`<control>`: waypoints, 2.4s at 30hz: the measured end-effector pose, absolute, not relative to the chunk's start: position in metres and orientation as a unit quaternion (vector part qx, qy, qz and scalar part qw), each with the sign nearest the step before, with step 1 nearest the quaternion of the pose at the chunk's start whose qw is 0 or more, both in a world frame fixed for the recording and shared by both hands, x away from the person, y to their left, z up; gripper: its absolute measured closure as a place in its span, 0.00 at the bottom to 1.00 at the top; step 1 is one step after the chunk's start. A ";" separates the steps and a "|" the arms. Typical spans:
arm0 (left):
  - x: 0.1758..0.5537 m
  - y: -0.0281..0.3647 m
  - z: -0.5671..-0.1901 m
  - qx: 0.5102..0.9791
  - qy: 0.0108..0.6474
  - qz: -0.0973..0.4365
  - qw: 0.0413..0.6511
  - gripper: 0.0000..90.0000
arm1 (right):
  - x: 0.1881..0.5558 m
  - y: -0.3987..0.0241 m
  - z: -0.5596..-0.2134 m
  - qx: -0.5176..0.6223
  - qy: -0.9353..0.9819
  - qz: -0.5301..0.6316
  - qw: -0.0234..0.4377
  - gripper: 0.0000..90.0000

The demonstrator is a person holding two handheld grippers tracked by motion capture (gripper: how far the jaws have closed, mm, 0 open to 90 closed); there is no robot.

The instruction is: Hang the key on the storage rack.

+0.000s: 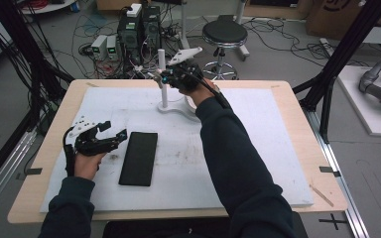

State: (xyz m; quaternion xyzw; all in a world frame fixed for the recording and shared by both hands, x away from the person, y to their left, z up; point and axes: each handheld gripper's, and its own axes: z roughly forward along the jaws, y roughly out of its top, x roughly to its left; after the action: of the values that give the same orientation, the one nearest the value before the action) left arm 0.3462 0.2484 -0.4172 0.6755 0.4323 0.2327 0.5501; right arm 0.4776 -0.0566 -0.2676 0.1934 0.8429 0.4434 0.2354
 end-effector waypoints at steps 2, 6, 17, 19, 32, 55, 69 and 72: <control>0.346 0.249 -0.417 0.676 0.432 0.233 0.550 0.23 | 0.483 -0.051 -0.263 0.197 0.842 0.442 0.239 0.95; 0.345 0.252 -0.418 0.673 0.436 0.234 0.550 0.23 | 0.489 -0.049 -0.258 0.205 0.840 0.436 0.250 0.95; 0.345 0.254 -0.419 0.673 0.438 0.235 0.548 0.23 | 0.492 -0.060 -0.266 0.215 0.846 0.422 0.245 0.95; 0.345 0.254 -0.419 0.673 0.437 0.236 0.547 0.23 | 0.492 -0.061 -0.267 0.212 0.845 0.424 0.249 0.95; 0.345 0.254 -0.419 0.673 0.438 0.234 0.548 0.23 | 0.487 -0.065 -0.282 0.190 0.855 0.391 0.282 0.94; 0.346 0.251 -0.419 0.669 0.433 0.215 0.565 0.23 | 0.391 -0.224 -0.361 0.322 0.836 0.417 0.154 0.27; 0.347 0.245 -0.418 0.670 0.427 0.218 0.567 0.22 | 0.362 -0.268 -0.386 0.367 0.792 0.424 0.244 0.23; 0.349 0.245 -0.419 0.671 0.428 0.216 0.566 0.22 | 0.361 -0.269 -0.390 0.371 0.796 0.417 0.233 0.23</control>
State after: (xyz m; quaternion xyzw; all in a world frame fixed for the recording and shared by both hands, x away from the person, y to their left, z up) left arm 0.3486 0.2447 -0.4192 0.6709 0.4285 0.2157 0.5655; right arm 0.3611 -0.2685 -0.3899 0.3713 0.7961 0.4170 0.2333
